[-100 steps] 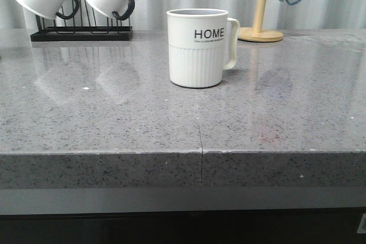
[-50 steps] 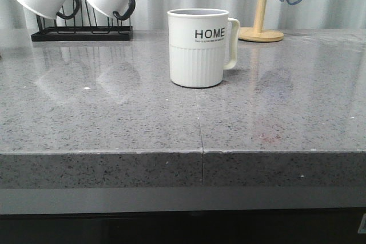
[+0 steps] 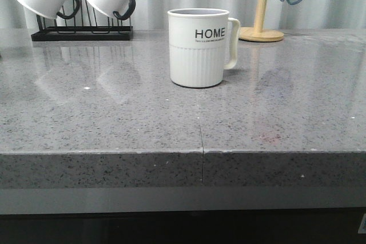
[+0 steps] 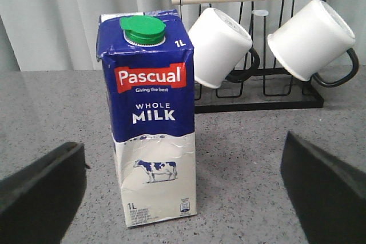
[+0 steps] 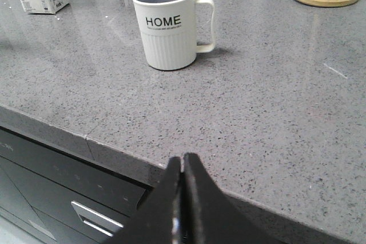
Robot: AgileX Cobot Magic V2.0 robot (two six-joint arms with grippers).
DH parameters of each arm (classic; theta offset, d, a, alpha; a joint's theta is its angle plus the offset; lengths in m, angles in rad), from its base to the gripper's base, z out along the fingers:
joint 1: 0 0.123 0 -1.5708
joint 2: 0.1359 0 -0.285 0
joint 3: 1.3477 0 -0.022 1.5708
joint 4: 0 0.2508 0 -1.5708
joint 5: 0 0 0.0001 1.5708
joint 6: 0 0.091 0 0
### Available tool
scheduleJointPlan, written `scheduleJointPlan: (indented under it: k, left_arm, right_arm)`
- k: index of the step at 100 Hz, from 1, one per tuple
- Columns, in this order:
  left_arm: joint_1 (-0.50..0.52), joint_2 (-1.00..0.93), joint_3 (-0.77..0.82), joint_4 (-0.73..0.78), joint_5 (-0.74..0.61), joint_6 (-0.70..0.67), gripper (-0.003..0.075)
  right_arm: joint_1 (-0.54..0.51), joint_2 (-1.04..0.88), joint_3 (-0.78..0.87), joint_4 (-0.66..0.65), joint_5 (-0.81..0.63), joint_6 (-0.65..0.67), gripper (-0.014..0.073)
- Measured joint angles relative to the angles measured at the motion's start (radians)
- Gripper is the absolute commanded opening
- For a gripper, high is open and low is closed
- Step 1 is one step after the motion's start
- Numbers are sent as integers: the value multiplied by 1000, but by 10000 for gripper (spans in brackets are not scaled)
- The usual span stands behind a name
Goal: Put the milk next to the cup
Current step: 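Move the left gripper down around the Pascual milk carton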
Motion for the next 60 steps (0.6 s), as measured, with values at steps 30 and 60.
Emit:
scheduleJointPlan:
  k: [30,60]
  left_arm:
    - [13,165,-107,-13,-38,0,639]
    - [45,284,-194,-51,-52,0,639]
  right_arm:
    - [0,0,0,0,0,0,-36]
    - [0,0,0,0,0,0,-36]
